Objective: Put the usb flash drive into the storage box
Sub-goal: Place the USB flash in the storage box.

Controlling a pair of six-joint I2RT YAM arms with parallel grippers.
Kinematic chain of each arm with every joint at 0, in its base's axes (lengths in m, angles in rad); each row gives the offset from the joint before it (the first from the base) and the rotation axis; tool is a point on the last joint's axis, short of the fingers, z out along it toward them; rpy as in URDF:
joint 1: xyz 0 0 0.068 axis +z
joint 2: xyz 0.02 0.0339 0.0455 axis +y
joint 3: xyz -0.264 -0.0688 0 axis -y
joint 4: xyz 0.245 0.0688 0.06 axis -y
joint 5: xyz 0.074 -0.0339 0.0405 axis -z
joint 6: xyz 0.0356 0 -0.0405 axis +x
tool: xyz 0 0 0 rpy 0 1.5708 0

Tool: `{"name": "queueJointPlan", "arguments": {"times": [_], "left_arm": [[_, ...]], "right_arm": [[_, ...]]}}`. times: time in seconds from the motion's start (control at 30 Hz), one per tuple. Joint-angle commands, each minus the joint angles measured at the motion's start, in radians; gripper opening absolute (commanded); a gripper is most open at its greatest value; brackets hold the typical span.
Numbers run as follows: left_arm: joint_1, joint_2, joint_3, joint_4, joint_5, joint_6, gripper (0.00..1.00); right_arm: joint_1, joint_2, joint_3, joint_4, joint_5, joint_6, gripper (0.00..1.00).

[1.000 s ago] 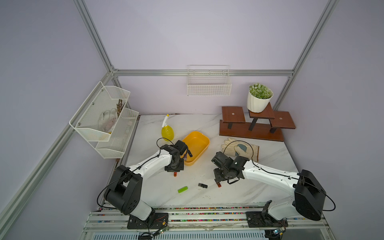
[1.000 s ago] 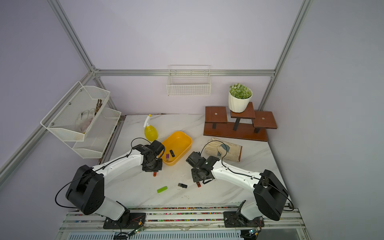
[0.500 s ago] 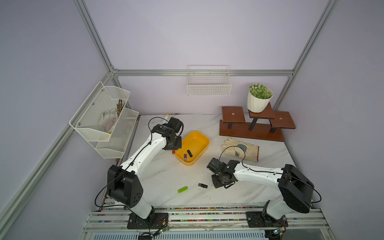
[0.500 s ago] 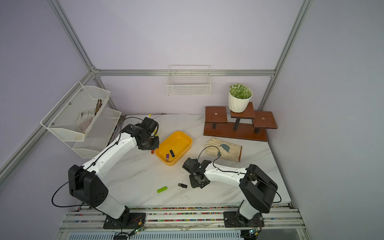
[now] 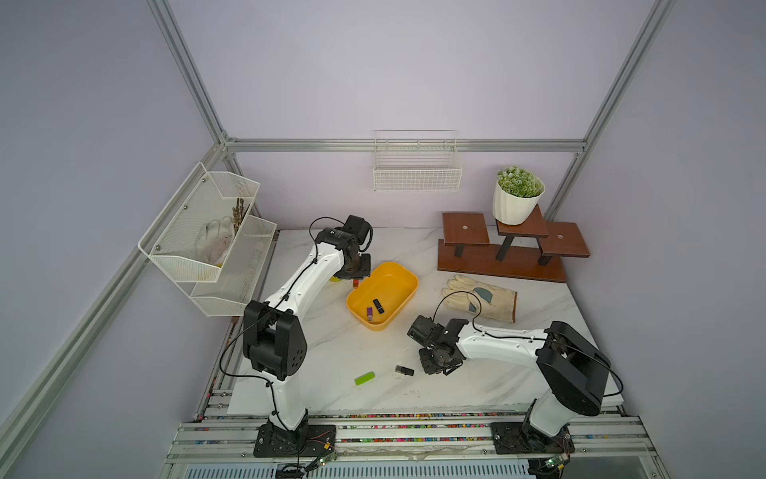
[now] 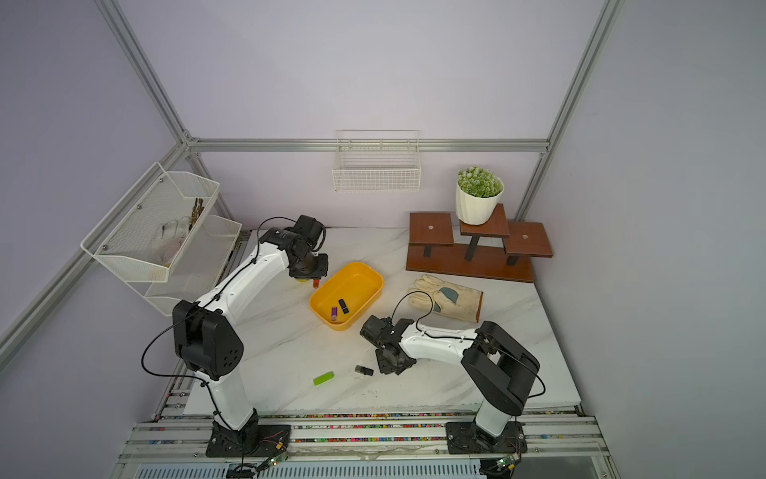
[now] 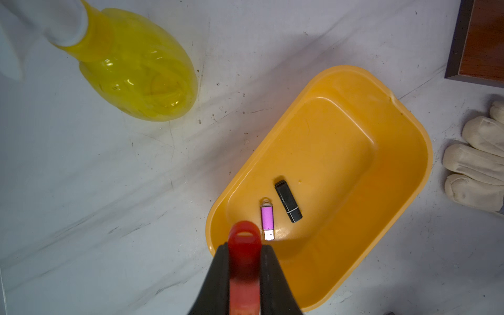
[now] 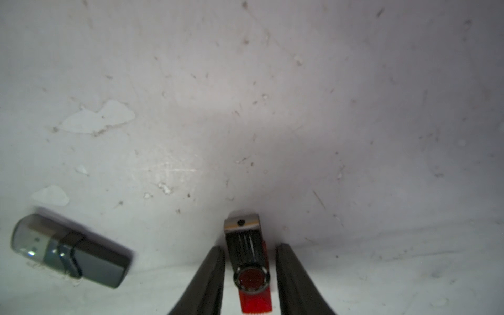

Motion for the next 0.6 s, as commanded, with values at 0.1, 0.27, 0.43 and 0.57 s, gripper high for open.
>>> {"name": "queueJointPlan", "arguments": {"times": [0.1, 0.27, 0.43, 0.57], "left_arm": [[-0.007, 0.054, 0.037, 0.067, 0.061, -0.010, 0.00], [-0.037, 0.124, 0.086, 0.083, 0.064, -0.035, 0.00], [-0.081, 0.193, 0.150, 0.085, 0.056, -0.051, 0.00], [-0.102, 0.235, 0.181, 0.088, 0.053, -0.065, 0.00]], "right_arm": [[0.004, 0.020, 0.006, 0.009, -0.002, 0.011, 0.23], [0.004, 0.015, 0.002, 0.001, 0.007, 0.017, 0.17], [0.004, 0.008, 0.000, -0.002, 0.007, 0.021, 0.03], [0.004, 0.003, -0.005, -0.004, 0.009, 0.021, 0.00]]}}
